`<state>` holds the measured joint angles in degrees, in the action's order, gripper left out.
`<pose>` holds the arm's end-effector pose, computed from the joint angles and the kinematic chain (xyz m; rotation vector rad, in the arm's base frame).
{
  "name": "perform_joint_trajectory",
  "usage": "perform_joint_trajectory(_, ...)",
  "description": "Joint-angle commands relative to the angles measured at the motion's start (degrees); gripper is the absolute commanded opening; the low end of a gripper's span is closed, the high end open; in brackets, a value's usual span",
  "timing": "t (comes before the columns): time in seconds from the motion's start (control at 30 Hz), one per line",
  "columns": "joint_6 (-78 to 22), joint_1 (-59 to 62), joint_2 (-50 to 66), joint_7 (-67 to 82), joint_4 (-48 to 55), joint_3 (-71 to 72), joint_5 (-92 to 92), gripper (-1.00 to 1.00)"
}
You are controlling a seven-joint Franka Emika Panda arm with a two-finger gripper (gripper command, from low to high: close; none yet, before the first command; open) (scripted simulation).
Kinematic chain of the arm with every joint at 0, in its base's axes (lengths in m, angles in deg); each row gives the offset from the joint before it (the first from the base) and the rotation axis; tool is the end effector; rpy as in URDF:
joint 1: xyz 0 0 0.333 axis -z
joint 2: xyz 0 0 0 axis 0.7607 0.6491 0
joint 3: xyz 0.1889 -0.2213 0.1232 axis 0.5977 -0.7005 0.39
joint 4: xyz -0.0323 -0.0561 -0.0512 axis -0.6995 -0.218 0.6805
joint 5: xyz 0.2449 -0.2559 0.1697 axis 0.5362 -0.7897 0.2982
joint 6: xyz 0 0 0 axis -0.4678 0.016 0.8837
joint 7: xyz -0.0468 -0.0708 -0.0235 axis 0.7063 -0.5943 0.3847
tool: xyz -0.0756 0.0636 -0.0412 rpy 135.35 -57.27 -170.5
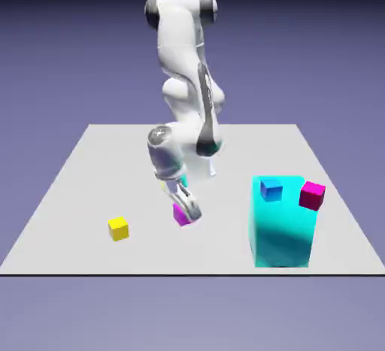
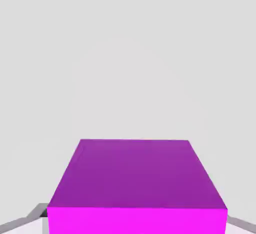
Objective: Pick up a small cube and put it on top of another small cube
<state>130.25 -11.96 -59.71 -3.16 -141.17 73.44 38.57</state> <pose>0.4099 -0.0828 0.1996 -1.7241 2.5391 0.4002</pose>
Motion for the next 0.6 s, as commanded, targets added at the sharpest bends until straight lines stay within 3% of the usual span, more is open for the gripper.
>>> perform_joint_trajectory(0.0, -0.78, -0.41, -0.04, 0.17, 0.69, -2.09, 0.01, -1.00)
perform_joint_trajectory(0.47, -10.94, -6.32, -0.61, 3.14, 10.12, -30.59, 1.02, -1.00)
perform_joint_trajectory(0.57, -6.35, -6.18, 3.54, 4.85, 9.58, -29.39, 3.29, -1.00)
